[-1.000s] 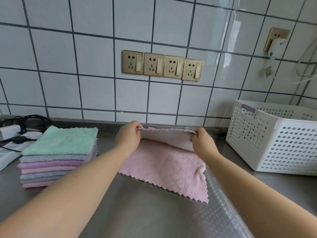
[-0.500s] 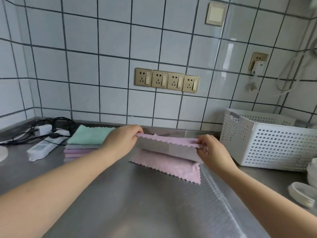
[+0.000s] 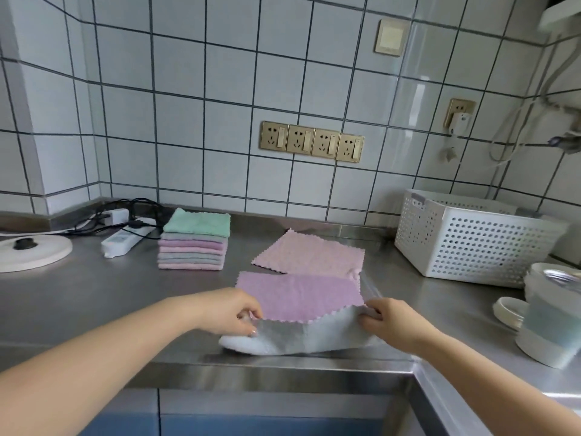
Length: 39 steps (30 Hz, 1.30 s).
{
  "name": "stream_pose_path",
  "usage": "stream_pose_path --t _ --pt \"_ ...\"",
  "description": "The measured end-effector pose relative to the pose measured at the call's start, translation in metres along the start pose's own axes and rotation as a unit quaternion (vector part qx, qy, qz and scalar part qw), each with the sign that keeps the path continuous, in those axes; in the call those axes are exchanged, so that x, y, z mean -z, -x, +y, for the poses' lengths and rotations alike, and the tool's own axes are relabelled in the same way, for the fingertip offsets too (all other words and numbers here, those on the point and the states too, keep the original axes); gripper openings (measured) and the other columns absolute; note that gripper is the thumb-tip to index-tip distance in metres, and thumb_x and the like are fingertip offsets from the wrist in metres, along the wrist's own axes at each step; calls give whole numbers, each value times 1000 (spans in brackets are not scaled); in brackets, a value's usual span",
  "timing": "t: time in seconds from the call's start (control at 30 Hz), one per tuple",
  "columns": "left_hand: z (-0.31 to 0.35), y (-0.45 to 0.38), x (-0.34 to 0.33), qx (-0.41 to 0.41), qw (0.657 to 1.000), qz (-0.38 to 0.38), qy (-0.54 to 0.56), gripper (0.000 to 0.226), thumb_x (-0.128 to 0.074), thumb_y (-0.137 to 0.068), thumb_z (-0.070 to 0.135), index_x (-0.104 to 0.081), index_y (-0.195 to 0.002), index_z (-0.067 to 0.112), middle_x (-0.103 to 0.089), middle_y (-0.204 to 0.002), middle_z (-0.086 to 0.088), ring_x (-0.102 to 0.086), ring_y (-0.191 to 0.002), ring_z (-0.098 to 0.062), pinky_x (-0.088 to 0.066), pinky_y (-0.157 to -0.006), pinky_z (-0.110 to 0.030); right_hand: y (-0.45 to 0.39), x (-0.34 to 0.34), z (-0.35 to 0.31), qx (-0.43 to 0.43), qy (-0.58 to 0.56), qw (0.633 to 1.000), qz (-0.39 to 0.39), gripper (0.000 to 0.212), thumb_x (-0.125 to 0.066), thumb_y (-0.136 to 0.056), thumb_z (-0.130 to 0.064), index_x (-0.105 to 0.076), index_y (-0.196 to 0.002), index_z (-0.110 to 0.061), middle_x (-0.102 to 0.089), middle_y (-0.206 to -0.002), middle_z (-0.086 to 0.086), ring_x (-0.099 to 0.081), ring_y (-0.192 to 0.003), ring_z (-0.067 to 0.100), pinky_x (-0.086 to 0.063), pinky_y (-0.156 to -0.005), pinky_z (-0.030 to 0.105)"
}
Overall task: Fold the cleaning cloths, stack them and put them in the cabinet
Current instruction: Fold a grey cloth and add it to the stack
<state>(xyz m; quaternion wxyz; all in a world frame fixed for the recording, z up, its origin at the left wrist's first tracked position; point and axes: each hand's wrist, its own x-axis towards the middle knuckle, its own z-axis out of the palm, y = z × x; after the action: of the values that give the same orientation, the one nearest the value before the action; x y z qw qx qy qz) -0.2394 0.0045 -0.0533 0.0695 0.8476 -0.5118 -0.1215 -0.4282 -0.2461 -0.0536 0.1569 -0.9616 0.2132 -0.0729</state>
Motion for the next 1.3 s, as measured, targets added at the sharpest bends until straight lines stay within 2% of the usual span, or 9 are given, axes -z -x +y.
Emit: stream_pose_path --t 0.1,0.17,0.27,0.4,0.5,0.57,0.67,0.8,1.3 --pt "2 5 2 16 995 -80 55 29 -60 -86 41 -61 -109 23 -47 -65 20 -48 -67 -7 -38 -60 -19 2 4 3 -45 -40 991 -121 33 -54 -87 -31 -38 -60 -20 -46 -56 -7 -45 -54 12 -35 -57 25" --pt "0 6 2 14 992 -95 84 20 -59 -87 39 -63 -98 22 -45 -56 17 -42 -53 -2 -35 -55 -16 0 6 6 -57 -39 986 -153 31 -55 -87 -35 -43 -63 -20 -50 -56 -6 -46 -54 12 -36 -58 25" --pt "-8 4 3 27 992 -37 116 16 -58 -89 35 -60 -101 24 -50 -64 16 -44 -50 4 -32 -52 -11 -9 3 10 -59 -20 993 -100 29 -56 -88 -41 -56 -72 -17 -55 -66 -5 -48 -62 11 -35 -60 26" --pt "-21 -6 1 78 971 74 212 18 -55 -90 28 -54 -107 22 -52 -72 8 -45 -60 -7 -34 -56 -20 -32 -4 12 -101 -49 994 2 36 -57 -88 -46 -63 -83 -11 -64 -79 2 -54 -69 15 -36 -58 27" --pt "-32 -18 -2 113 950 137 257 20 -58 -89 28 -53 -107 22 -60 -92 5 -57 -79 -10 -43 -69 -24 -50 -13 13 -120 -43 990 56 39 -58 -87 -46 -64 -86 -7 -66 -83 6 -55 -72 19 -37 -58 28" --pt "-40 -29 -5 135 942 162 261 23 -60 -88 29 -52 -109 23 -63 -99 0 -59 -89 -15 -44 -74 -27 -62 -19 14 -121 -45 989 74 37 -58 -88 -44 -60 -78 -9 -63 -77 5 -52 -69 18 -36 -56 27" --pt "-48 -44 -8 154 933 179 272 34 -60 -89 25 -46 -120 21 -62 -103 -4 -59 -93 -19 -44 -77 -28 -75 -24 13 -125 -33 988 82 41 -57 -89 -41 -42 -62 -13 -50 -63 -1 -46 -61 15 -29 -48 24" --pt "-58 -62 -12 170 928 198 265 50 -59 -89 20 -36 -134 20 -61 -100 1 -59 -92 -16 -47 -80 -27 -92 -31 17 -125 -30 988 80 39 -57 -90 -38 -41 -62 -14 -49 -64 -2 -46 -63 16 -30 -49 25" --pt "-70 -93 -17 192 938 254 138 52 -59 -90 28 -35 -134 19 -60 -96 1 -59 -87 -17 -50 -79 -34 -112 -40 24 -118 -24 987 107 38 -55 -90 -34 -38 -62 -15 -50 -62 0 -47 -64 21 -30 -50 29"
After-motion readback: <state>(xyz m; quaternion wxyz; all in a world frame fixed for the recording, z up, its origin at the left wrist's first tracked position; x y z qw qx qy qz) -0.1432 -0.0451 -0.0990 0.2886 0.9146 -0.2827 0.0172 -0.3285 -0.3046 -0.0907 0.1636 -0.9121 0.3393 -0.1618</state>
